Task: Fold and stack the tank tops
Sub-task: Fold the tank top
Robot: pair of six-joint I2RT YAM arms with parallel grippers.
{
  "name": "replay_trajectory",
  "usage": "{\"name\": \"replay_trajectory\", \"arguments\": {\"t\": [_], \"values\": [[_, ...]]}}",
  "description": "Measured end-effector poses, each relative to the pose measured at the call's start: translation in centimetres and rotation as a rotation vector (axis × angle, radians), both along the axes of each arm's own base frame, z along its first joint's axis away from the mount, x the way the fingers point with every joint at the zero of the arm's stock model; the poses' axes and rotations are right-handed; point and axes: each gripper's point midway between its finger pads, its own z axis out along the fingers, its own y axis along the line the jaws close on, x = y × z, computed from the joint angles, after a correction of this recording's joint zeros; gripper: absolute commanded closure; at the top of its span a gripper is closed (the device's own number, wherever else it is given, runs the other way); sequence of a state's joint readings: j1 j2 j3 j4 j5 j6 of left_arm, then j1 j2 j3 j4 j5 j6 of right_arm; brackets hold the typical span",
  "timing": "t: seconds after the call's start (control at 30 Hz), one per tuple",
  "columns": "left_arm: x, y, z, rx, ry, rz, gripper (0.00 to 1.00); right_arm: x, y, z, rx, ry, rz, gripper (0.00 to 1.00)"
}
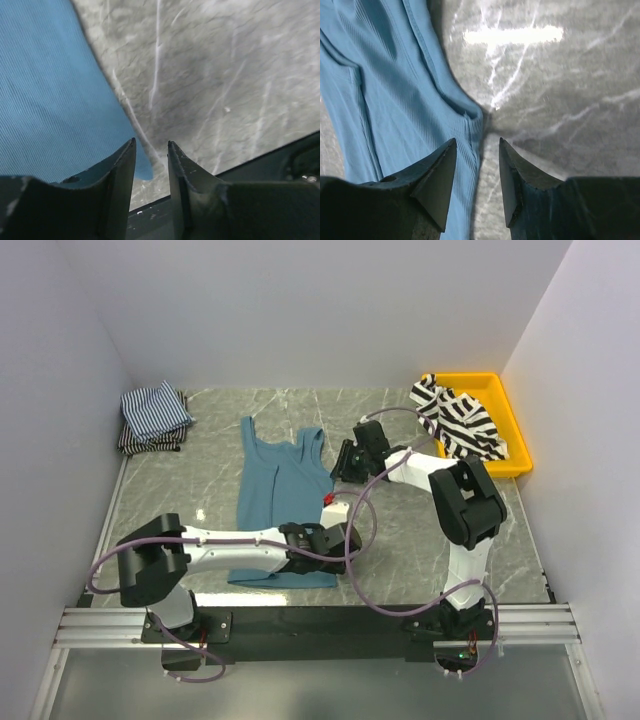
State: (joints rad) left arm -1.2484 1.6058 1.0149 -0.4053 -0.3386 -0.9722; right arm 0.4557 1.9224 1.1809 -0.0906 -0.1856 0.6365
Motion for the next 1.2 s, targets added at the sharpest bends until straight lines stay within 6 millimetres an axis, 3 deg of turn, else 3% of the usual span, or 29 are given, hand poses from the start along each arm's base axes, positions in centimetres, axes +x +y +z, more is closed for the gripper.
{"name": "replay_trajectory", "arguments": {"t": [0.23,0.67,0.9,1.0,1.07,1.2], "values": [[-0.6,0.1,-1.0,0.071,-0.019,0.010,0.60,0.5,0.2,-0.9,-0.007,0.012,0.001,0.54],[-2.7,0.7,-3.6,0.179,-0.003,-0.009,0.59,1.1,0.8,-0.9,0.011,0.004,0.014,0.56],[-3.0,0.2,-4.2,0.196,-0.005,-0.017,0.73,1.2,1.1,-1.0,0.018,0.003,0.019,0.62],[-3.3,0.1,-4.5,0.205,-0.005,-0.025,0.86,1.3,1.2,-1.2,0.020,0.004,0.022,0.71],[-3.5,0.0,-4.6,0.210,-0.009,-0.029,0.90,1.3,1.2,-1.3,0.018,0.008,0.023,0.83],[-3.6,0.0,-4.6,0.211,-0.013,-0.033,0.97,1.3,1.1,-1.5,0.013,0.011,0.025,0.92]]}}
